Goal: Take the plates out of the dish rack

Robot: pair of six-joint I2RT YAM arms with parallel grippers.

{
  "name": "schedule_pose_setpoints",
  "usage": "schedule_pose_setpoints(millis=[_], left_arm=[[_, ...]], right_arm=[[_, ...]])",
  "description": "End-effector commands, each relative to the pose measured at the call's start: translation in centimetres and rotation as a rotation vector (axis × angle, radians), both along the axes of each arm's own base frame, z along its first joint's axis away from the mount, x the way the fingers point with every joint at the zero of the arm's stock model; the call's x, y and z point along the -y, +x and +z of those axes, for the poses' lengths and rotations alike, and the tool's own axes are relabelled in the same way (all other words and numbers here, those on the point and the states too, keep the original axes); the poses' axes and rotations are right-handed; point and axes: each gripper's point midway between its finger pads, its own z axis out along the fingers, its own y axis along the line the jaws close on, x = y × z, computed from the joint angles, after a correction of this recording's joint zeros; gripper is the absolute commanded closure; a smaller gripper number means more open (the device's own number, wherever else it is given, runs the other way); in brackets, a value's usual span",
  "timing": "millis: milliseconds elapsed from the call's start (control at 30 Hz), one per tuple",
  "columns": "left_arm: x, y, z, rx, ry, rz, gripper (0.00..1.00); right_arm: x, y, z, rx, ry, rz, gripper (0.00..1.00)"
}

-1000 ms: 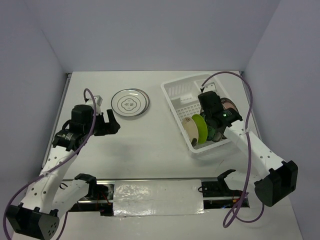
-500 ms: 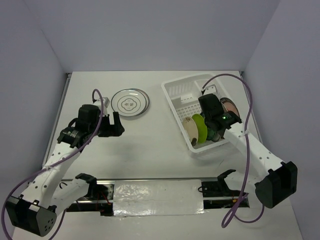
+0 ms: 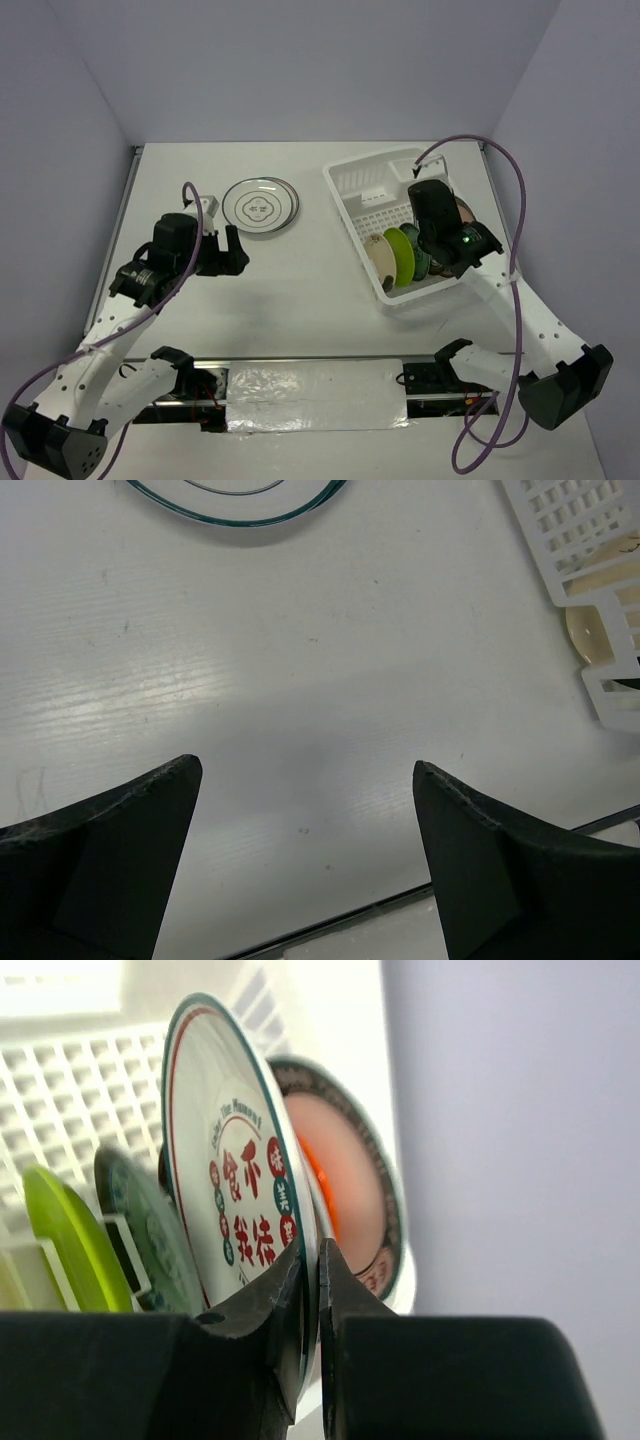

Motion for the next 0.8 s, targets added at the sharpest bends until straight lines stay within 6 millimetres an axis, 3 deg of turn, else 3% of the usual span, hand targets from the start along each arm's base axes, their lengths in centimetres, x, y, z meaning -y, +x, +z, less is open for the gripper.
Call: schedule_pose_setpoints(millis=[0,100,133,333,433,500,533,567,600,633,667,700,733,767], left_arm=[[0.0,0.3,1.2,0.048,-0.016,0.019,0.0],[0.1,0.2,1.5,0.058,-0.02,0.013,0.0],[0.1,0.2,1.5,0.061,-0.018,0.011,0.01],[0.3,0.5,2.3,0.075,-0.016,-0.002,0.0],[1.1,0.5,3.3,0.105,-0.055,-0.033,0.01],[1.8,0.1,4.4,0.139,-0.102,-0.066,0.0],[3.2,-0.1,5.6,0.171,-0.166,-0.13,0.0],[3.9,-0.6,6.7,0.208,-0.208,-0.168,0.0],[4.6,-1.0,7.3,0.228,-0.246,-0.203,0.01],[6.0,-1.5,9.2,0.28,-0.327,-0.278,0.0],[6.6,-2.1,10.4,0.317,-0.369,-0.318,0.01],[7.3,-2.6,10.8,0.315,-0.426,-0.339,0.0],[8.1,-3.3,12.8,0.378,-0.485,-0.408,0.01],[8.5,-3.6,13.1,0.384,-0.516,-0.431,0.0]], right_arm=[[0.9,-0.2,7.5,0.204,0.002,-0.072,1.0],[0.9,-0.8,9.7,0.23,-0.027,-0.075,1.0],[0.8,-1.2,11.5,0.268,-0.025,-0.078,1.0],[0.3,-3.7,17.8,0.377,-0.034,-0.07,1.0],[0.3,-5.2,20.0,0.423,-0.006,-0.067,1.0],[-1.1,-5.5,20.1,0.437,0.132,0.016,1.0],[-1.9,-5.7,20.4,0.446,0.213,0.068,1.0],[-3.5,-6.2,21.3,0.48,0.352,0.187,1.0],[-4.8,-6.4,20.4,0.471,0.418,0.248,1.0],[-5.3,-7.5,20.9,0.502,0.521,0.307,1.0],[-7.7,-8.0,21.5,0.512,0.637,0.42,1.0],[-8.7,-8.5,20.3,0.488,0.675,0.478,1.0],[-10.2,-8.9,20.5,0.491,0.727,0.552,1.0],[-11.7,-9.3,20.1,0.469,0.762,0.623,1.0]])
